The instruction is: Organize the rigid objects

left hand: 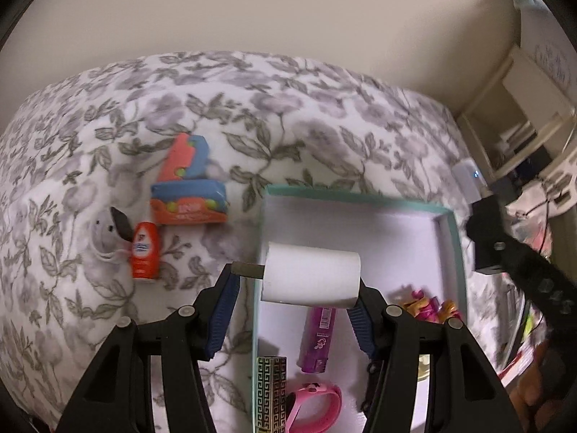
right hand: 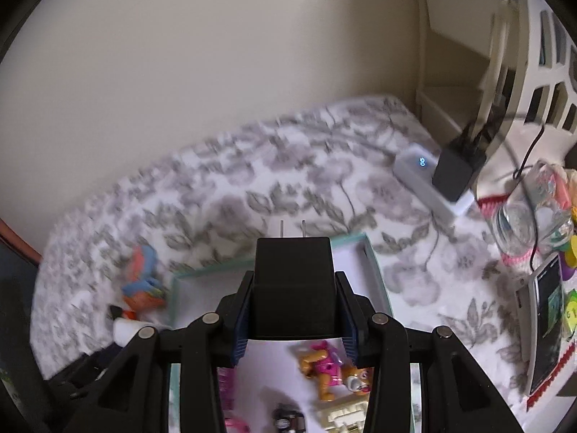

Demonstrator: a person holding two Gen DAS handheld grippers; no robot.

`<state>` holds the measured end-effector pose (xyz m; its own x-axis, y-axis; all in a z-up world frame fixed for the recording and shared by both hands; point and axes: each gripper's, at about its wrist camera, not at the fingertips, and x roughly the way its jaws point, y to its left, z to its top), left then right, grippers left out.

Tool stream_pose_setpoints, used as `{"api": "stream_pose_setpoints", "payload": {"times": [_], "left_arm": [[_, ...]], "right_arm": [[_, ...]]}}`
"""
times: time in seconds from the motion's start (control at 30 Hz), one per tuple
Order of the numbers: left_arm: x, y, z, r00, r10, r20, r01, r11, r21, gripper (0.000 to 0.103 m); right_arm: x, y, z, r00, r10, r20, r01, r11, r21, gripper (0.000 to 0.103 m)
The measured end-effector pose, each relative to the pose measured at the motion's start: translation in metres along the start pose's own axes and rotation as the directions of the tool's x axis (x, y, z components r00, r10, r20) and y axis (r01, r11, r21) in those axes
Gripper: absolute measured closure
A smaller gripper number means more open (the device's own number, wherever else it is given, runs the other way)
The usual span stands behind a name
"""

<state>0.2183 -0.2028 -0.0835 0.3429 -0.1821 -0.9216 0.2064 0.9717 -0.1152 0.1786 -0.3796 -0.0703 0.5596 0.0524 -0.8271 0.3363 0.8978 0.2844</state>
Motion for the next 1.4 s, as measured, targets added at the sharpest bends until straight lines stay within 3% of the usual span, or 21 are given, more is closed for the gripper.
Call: {"api": "stream_pose_setpoints", "payload": {"times": [0.17,0.63,1.4], "left_arm": [[0.016,-0.005,-0.008,0.999,0.032,-0.027,-0.031,0.999,0.033,0.044],[0.036,-0.013,-0.020,0.995,0.081,-0.056,-0.075,0.992,0.107,0.044],[0.042,-0.018,-0.022,0.992,0.115,-0.055,-0.106,0.983,0.147,0.043]], "right_arm": [[0.031,-0.001,-0.012,0.996,-0.009,-0.084,0.009,1.000,0.002,0.059],[0.054,0.006,-0.023,0.989,-0.043,-0.145,0.038,0.999,-0.037,0.059],[0.056,0.014,-0.025,0.986,-0.056,-0.156,0.048,0.997,-0.052,0.058]]}}
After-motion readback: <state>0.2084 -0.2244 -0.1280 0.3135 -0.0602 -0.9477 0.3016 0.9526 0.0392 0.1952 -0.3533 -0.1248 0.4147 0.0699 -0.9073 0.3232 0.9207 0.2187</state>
